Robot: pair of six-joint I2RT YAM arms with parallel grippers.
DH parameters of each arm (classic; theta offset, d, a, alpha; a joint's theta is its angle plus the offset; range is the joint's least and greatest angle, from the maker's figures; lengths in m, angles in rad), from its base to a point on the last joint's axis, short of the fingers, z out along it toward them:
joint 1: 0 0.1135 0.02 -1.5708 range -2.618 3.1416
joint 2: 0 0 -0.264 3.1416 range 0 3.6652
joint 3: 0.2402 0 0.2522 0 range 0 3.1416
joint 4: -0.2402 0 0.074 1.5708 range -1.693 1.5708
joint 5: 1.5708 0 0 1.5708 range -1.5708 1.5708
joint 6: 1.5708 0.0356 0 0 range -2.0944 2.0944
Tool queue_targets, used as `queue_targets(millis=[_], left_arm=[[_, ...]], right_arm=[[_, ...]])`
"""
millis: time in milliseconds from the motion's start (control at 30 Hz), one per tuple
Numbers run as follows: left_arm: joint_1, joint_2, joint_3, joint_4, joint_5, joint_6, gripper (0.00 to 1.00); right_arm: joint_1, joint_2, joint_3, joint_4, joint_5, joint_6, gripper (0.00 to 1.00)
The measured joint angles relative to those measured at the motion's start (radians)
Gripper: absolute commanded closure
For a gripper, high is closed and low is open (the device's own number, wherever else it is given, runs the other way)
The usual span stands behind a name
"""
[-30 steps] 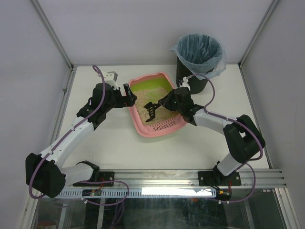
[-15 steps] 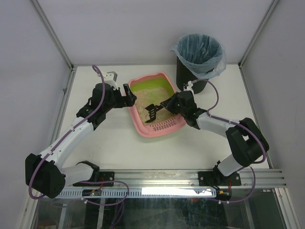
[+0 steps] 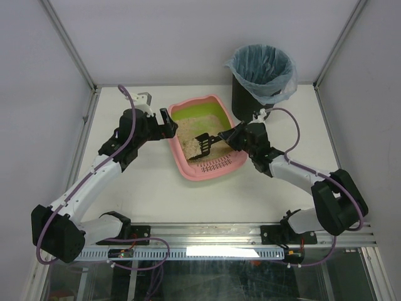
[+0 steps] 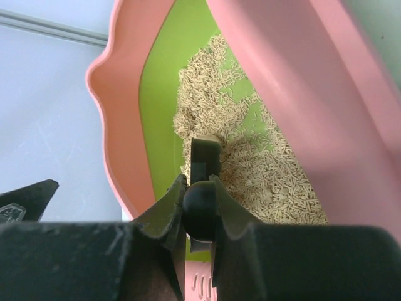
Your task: Clean the litter box
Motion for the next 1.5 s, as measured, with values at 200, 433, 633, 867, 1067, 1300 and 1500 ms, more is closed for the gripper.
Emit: queue_targets(millis=[200,433,633,867,1067,1300,1500], left_arm=[[0.0,-0.025,0.0,0.0,-0.021,0.0,0.03],[0.0,-0.025,0.0,0.0,-0.025,0.0,0.03],[0.0,-0.029,-0.001,0.0,-0.026,0.0,0.03],[0.0,-0.04,-0.008,0.002,-0.026,0.0,0.03],[0.0,-0.04,-0.008,0.003,-0.031,0.0,0.04],[0.0,-0.04,-0.008,0.004,-0.034,0.0,0.03],[0.0,-0.04,-0.008,0.001,-0.035,0.0,0.04]], right_arm=[[-0.026,-0.055,-0.055,0.052,-0.001,0.039,1.0],[-0.096,-0.093,-0.149,0.143,-0.025,0.09,1.0],[-0.201,-0.092,-0.236,0.275,-0.114,0.157,1.0],[-0.246,-0.089,-0.261,0.398,-0.192,0.223,1.0],[-0.286,-0.094,-0.282,0.426,-0.216,0.253,1.0],[-0.312,-0.06,-0.292,0.504,-0.267,0.305,1.0],[-0.342,-0.018,-0.294,0.546,-0.315,0.354,1.0]])
